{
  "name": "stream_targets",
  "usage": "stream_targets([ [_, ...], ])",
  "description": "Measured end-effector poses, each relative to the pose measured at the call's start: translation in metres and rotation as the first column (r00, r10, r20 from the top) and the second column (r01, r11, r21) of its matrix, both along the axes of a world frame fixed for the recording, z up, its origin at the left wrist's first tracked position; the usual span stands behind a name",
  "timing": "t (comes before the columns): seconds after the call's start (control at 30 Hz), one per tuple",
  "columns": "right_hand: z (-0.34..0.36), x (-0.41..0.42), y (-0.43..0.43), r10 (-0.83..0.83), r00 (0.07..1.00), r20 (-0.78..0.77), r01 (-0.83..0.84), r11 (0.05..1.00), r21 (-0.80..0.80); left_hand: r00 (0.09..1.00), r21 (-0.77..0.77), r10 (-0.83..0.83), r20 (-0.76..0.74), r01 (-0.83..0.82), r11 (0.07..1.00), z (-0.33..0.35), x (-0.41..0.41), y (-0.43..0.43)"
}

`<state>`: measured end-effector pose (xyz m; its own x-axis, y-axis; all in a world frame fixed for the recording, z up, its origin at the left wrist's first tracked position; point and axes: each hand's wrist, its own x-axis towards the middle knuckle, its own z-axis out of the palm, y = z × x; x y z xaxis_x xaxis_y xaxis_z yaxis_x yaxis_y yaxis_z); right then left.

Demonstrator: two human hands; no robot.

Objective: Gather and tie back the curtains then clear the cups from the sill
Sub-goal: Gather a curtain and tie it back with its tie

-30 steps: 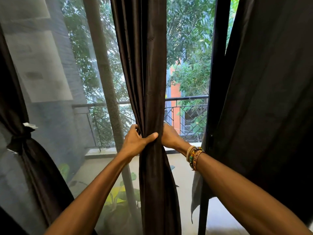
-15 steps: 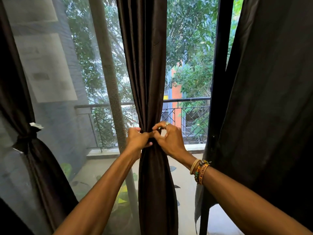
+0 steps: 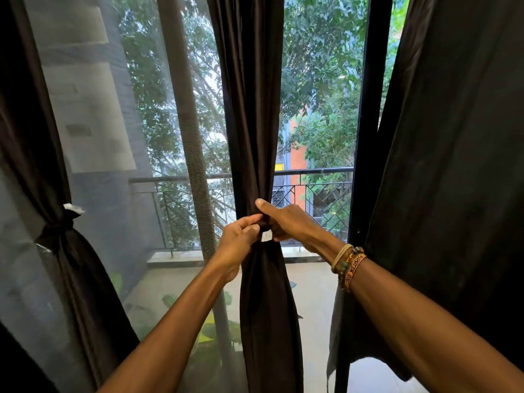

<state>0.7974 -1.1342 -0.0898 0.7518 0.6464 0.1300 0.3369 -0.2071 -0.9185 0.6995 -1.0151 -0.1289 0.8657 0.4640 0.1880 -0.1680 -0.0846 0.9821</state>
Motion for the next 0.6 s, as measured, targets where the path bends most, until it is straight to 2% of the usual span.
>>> stream_targets([
  [0.1,0.010,-0.001,-0.003,-0.007,0.999,-0.045,0.004,0.998,-0.061,0.981,0.309,0.151,0.119,-0.181,0.934,-0.008,0.002,-0.010],
  [0.17,0.013,-0.002,-0.006,-0.008,0.993,-0.119,-0.001,0.997,-0.080,0.981,0.400,0.130,0.147,-0.179,0.899,-0.013,-0.001,-0.012],
  [0.27,0.010,-0.003,-0.008,-0.013,0.959,-0.283,0.016,1.000,0.005,0.987,0.530,0.082,0.139,-0.144,0.836,-0.024,-0.006,-0.019],
  [0.37,0.001,-0.003,-0.007,0.045,0.930,-0.364,-0.023,0.998,0.065,0.934,0.608,0.230,0.273,-0.353,0.711,-0.036,-0.006,-0.029],
  [0.43,-0.004,-0.003,-0.006,0.100,0.927,-0.362,-0.079,0.994,0.072,0.868,0.603,0.316,0.384,-0.494,0.626,-0.037,-0.006,-0.028],
  [0.5,-0.006,-0.001,-0.007,0.128,0.932,-0.339,-0.104,0.991,0.088,0.821,0.585,0.349,0.452,-0.568,0.579,-0.036,-0.007,-0.023],
  [0.53,-0.006,0.000,-0.008,0.131,0.947,-0.294,-0.106,0.989,0.099,0.807,0.568,0.350,0.476,-0.586,0.577,-0.035,-0.009,-0.021],
  [0.6,-0.007,0.003,-0.011,0.091,0.991,-0.100,-0.083,0.993,0.083,0.781,0.546,0.353,0.515,-0.617,0.567,-0.034,-0.015,-0.020],
])
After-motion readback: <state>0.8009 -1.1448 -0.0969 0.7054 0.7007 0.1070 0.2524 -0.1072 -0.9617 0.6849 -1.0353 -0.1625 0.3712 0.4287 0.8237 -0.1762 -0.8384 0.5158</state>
